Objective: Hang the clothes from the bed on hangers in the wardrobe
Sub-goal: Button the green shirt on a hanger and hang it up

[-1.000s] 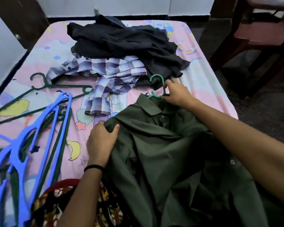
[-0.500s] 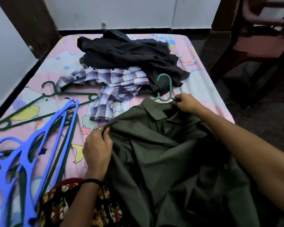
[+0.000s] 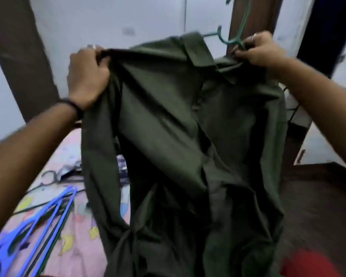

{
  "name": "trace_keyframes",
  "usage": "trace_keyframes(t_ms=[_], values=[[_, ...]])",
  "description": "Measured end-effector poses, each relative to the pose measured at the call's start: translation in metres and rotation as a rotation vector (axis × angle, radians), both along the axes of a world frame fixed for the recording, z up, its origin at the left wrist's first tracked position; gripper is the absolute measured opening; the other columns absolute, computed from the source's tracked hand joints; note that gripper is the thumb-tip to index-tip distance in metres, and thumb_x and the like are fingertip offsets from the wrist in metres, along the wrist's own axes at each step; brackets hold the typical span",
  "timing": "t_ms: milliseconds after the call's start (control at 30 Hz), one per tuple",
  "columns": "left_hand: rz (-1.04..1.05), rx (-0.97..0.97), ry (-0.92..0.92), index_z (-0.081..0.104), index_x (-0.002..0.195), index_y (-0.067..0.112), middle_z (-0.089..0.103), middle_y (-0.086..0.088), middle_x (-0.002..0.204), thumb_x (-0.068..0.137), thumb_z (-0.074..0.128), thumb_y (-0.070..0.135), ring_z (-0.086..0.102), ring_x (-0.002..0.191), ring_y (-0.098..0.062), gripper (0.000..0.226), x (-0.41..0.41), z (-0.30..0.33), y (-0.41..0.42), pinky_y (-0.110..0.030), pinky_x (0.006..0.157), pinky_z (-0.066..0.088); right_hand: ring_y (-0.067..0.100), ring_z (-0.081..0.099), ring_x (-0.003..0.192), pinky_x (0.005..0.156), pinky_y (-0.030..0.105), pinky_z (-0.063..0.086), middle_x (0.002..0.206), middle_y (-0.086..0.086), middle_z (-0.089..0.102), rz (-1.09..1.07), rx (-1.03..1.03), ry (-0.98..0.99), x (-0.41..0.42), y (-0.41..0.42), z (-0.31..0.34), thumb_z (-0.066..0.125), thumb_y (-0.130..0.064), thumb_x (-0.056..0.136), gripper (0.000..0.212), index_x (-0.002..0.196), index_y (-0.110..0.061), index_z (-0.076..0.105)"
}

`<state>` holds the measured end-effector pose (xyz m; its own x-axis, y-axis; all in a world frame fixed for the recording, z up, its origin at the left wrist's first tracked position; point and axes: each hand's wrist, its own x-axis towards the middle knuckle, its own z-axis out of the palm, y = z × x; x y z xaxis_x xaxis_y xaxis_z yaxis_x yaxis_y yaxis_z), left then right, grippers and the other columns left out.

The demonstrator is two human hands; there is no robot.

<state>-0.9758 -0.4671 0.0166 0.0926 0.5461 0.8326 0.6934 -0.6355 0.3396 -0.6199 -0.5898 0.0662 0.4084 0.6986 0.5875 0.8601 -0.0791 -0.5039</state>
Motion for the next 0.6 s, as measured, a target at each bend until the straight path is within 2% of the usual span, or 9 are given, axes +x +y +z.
trace_keyframes(t_ms=[67,100,167,233,300,367,433,467,600], values=[[-0.028,0.081,0.003,0.062,0.102,0.003,0.062,-0.026,0.107,0.092,0.047,0.026,0.057,0.103,-0.042,0.029,0.020,0.063,-0.020,-0.046,0.082,0.044,0.017,0.053,0.078,0.065,0.025,0.045,0.098,0.015,0.064,-0.065,0.170,-0.106,0.006,-0.039,0.058,0.057,-0.030,0.087,0.039,0.105,0.003,0.065],[-0.049,0.125,-0.011,0.061,0.100,0.003,0.062,-0.026,0.106,0.091,0.046,0.026,0.057,0.102,-0.041,0.028,0.028,0.089,-0.036,-0.046,0.082,0.044,0.021,0.057,0.088,0.076,0.033,0.049,0.106,0.018,0.064,-0.097,0.250,-0.151,0.006,-0.062,0.085,0.053,-0.030,0.089,0.038,0.109,0.000,0.064],[-0.063,0.238,-0.056,0.061,0.106,0.004,0.063,-0.023,0.108,0.092,0.044,0.022,0.056,0.104,-0.041,0.028,0.046,0.129,-0.067,-0.045,0.083,0.045,0.028,0.056,0.110,0.092,0.037,0.044,0.121,0.020,0.059,-0.183,0.401,-0.261,0.013,-0.107,0.128,0.046,-0.022,0.094,0.032,0.118,-0.004,0.058],[-0.045,0.301,-0.003,0.061,0.115,0.008,0.062,-0.022,0.112,0.092,0.043,0.015,0.055,0.105,-0.044,0.030,0.063,0.148,-0.096,-0.047,0.084,0.045,0.035,0.052,0.115,0.091,0.039,0.041,0.123,0.024,0.056,-0.301,0.446,-0.381,0.025,-0.148,0.154,0.041,-0.016,0.094,0.032,0.119,-0.002,0.054],[-0.033,0.295,0.070,0.061,0.120,0.013,0.061,-0.022,0.115,0.090,0.043,0.011,0.055,0.105,-0.046,0.035,0.077,0.156,-0.118,-0.050,0.085,0.045,0.040,0.055,0.108,0.084,0.042,0.042,0.115,0.028,0.057,-0.365,0.417,-0.479,0.032,-0.180,0.160,0.038,-0.013,0.090,0.031,0.113,-0.001,0.055],[-0.045,0.302,0.012,0.061,0.119,0.016,0.060,-0.021,0.115,0.088,0.041,0.011,0.054,0.105,-0.046,0.037,0.092,0.161,-0.139,-0.050,0.086,0.045,0.044,0.055,0.103,0.081,0.043,0.043,0.112,0.029,0.057,-0.463,0.442,-0.497,0.039,-0.209,0.155,0.035,-0.007,0.088,0.030,0.110,-0.002,0.055],[-0.067,0.372,-0.100,0.060,0.115,0.016,0.061,-0.020,0.112,0.088,0.038,0.010,0.055,0.104,-0.045,0.036,0.109,0.157,-0.158,-0.049,0.083,0.046,0.043,0.053,0.107,0.085,0.043,0.042,0.115,0.026,0.058,-0.569,0.560,-0.460,0.048,-0.237,0.145,0.031,-0.002,0.085,0.037,0.113,-0.002,0.055],[-0.083,0.388,-0.085,0.060,0.115,0.017,0.062,-0.020,0.111,0.089,0.038,0.010,0.056,0.103,-0.045,0.035,0.119,0.153,-0.165,-0.049,0.082,0.046,0.043,0.053,0.109,0.087,0.042,0.041,0.117,0.026,0.058,-0.601,0.574,-0.456,0.051,-0.248,0.138,0.031,0.000,0.085,0.038,0.115,-0.001,0.055],[-0.110,0.260,0.186,0.062,0.117,0.016,0.058,-0.022,0.113,0.088,0.045,0.008,0.055,0.101,-0.046,0.035,0.157,0.120,-0.180,-0.048,0.084,0.043,0.047,0.052,0.110,0.090,0.049,0.042,0.119,0.029,0.056,-0.639,0.376,-0.526,0.064,-0.278,0.105,0.034,0.002,0.087,0.037,0.119,-0.001,0.052]])
